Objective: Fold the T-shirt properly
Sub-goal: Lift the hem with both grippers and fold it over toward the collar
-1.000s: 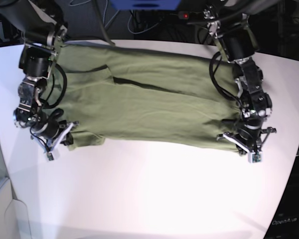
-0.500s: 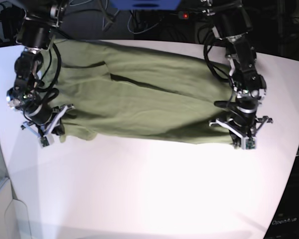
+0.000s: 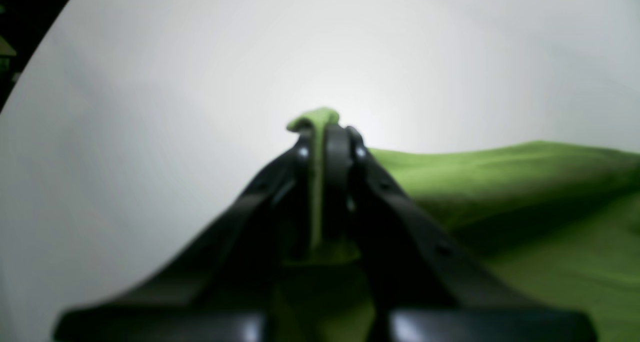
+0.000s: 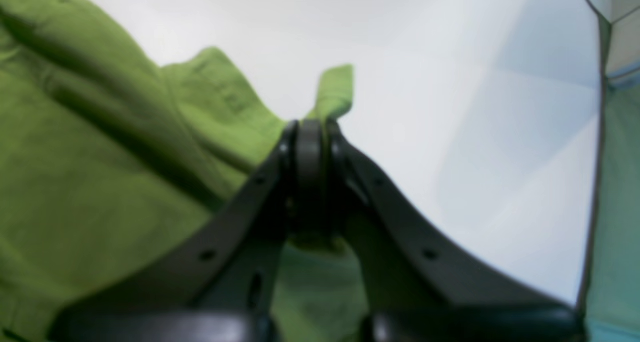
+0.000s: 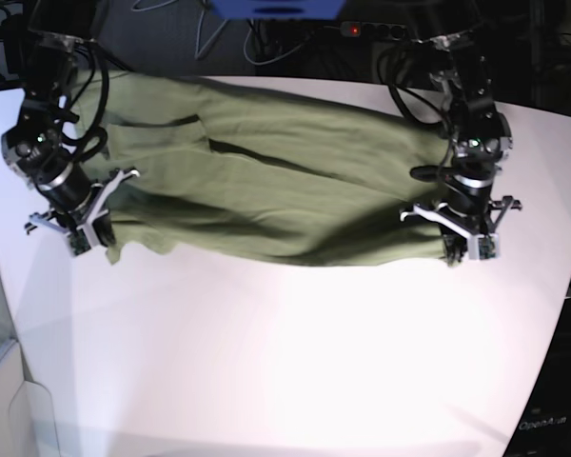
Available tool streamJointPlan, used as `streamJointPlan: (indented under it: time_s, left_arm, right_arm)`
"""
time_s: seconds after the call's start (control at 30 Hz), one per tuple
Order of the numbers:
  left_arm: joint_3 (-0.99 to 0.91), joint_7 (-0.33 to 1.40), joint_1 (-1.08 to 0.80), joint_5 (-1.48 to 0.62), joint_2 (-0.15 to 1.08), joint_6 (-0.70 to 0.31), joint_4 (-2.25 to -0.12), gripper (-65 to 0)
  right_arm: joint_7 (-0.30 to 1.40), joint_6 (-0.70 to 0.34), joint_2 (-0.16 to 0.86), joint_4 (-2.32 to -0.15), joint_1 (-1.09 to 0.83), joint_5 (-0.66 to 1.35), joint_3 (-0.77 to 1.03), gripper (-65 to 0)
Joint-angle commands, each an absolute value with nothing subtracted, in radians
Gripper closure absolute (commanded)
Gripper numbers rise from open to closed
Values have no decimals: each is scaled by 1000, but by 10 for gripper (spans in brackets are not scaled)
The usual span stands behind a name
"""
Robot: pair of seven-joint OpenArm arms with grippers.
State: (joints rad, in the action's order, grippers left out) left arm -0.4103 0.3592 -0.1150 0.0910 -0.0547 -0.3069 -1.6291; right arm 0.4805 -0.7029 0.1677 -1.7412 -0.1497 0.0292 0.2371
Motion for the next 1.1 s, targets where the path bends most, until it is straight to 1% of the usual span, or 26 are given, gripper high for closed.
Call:
streamJointPlan:
  time_s: [0.0, 0.27, 0.4, 0.47, 0.57, 0.7, 0.8, 1.0, 1.07]
  left_arm:
    - [-410, 337, -116, 71, -51, -305, -1659, -15]
    - [-412, 335, -186, 56, -51, -305, -1704, -15]
    - [-414, 335, -208, 56, -51, -305, -1713, -15]
    - [-414, 332, -219, 56, -50, -305, -1713, -15]
    - [-414, 271, -239, 58, -50, -305, -1713, -15]
    - [-414, 196, -269, 65, -48, -305, -1705, -15]
    - [-407, 150, -280, 58, -18, -305, -1701, -15]
    - [-406, 45, -300, 62, -1, -306, -1701, -15]
    - [-407, 21, -311, 65, 1, -335, -1702, -15]
  right_arm:
    - [453, -698, 177, -1779, -153, 41, 243, -3]
    - [444, -698, 159, -1865, -257, 42, 246, -3]
    - [384, -698, 151, -1885, -314, 42, 246, -3]
    - [364, -698, 131, -1893, -341, 42, 246, -3]
    - [335, -698, 127, -1893, -381, 42, 246, -3]
    - [252, -698, 113, -1893, -450, 42, 246, -3]
    - [211, -698, 107, -1893, -487, 42, 246, -3]
    - [196, -698, 107, -1890, -515, 42, 257, -1]
    - [196, -698, 105, -1890, -518, 42, 283, -1]
